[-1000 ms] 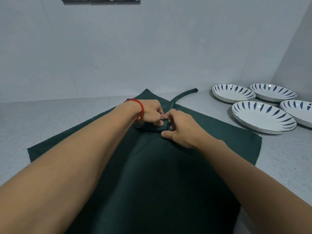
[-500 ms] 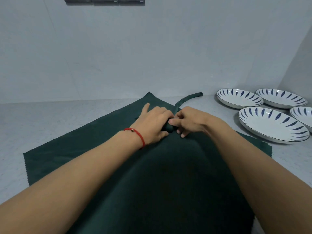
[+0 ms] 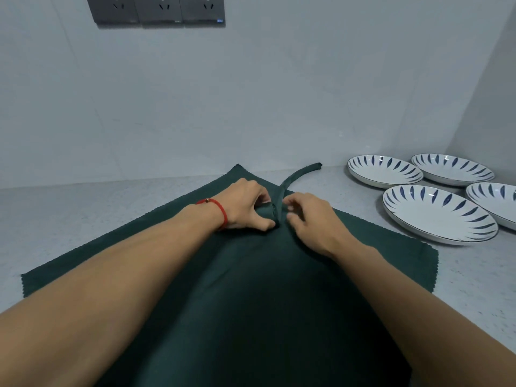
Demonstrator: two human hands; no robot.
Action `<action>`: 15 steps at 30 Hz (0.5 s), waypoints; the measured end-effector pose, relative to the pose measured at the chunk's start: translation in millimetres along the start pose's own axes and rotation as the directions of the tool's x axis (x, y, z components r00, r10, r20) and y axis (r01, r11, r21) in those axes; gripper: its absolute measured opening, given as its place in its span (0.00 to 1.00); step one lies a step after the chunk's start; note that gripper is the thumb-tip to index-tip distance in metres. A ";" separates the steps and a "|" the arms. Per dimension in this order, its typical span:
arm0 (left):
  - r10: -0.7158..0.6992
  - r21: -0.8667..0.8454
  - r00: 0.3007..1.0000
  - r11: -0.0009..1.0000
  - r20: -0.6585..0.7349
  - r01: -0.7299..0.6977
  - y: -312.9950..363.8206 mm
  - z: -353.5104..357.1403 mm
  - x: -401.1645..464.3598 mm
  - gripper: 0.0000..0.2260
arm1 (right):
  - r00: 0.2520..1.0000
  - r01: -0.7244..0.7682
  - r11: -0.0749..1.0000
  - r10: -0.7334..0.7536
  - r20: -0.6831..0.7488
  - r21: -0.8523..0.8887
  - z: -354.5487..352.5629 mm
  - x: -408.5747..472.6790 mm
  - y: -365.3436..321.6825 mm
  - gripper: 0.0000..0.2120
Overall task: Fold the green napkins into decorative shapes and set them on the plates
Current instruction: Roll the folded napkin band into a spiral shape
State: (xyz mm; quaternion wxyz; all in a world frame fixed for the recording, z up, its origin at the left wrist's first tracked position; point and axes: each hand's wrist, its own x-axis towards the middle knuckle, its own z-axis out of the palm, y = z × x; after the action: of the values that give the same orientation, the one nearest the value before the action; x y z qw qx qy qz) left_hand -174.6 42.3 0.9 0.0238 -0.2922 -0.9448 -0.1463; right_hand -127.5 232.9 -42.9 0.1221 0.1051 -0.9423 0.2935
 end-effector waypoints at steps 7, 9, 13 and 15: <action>-0.075 -0.505 0.997 0.861 -0.016 0.057 -8.2 -7.0 -75.2 0.31 | 0.965 0.207 0.977 -0.214 0.154 0.058 -6.0 -52.2 -19.5 0.15; -0.068 -0.686 0.996 0.722 0.061 0.092 -4.3 -19.0 -99.5 0.26 | 0.947 0.283 0.957 -0.290 0.138 0.066 -14.8 -67.4 -37.9 0.12; 0.011 -0.859 0.993 0.503 0.119 0.098 8.0 -41.6 -141.1 0.20 | 0.914 0.304 0.904 -0.366 0.174 0.301 -41.2 -91.0 -77.6 0.07; 0.085 -0.896 0.986 0.434 0.146 0.095 10.8 -52.1 -157.2 0.25 | 0.903 0.226 0.862 -0.360 0.233 0.453 -59.5 -99.0 -97.4 0.08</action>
State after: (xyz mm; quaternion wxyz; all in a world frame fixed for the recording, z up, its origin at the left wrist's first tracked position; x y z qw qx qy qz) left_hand -40.6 -50.0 33.0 -0.2159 -0.2684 -0.7210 -0.6012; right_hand 2.7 201.4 27.1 -0.0089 0.3169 -0.8377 0.4447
